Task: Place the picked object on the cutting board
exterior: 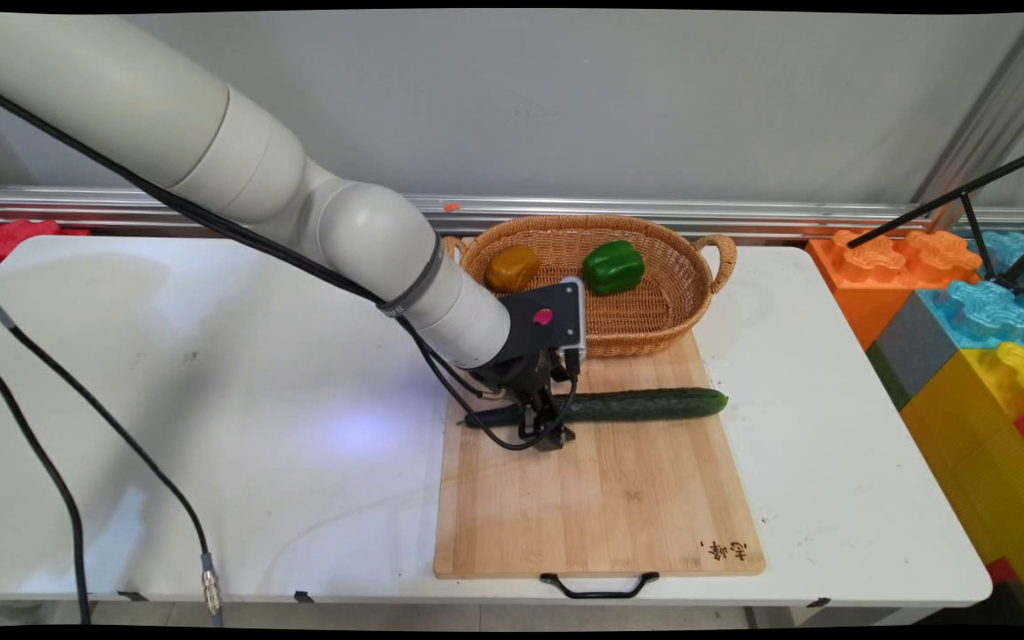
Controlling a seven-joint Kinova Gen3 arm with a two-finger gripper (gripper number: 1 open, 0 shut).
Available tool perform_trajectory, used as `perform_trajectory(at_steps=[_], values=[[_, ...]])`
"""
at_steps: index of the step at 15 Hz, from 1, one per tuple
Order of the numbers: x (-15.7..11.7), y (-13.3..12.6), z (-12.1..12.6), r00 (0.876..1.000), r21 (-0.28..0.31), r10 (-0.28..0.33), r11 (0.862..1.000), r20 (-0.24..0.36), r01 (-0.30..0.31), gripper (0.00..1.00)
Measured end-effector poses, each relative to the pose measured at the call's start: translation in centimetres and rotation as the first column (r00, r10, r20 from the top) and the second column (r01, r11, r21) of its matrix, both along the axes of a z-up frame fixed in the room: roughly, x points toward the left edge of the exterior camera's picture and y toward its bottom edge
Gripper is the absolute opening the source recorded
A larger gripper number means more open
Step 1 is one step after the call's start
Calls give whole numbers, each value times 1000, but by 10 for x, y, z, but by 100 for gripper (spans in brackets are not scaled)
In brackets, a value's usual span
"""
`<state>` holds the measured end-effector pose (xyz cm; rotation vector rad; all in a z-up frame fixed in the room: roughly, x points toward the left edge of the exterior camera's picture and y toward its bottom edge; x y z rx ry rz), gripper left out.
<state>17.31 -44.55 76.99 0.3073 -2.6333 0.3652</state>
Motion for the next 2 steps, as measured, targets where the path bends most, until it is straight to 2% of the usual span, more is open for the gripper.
perform_trajectory(at_steps=[2], values=[[1,1,-2,1000,4,-1,1000,3,1,100]])
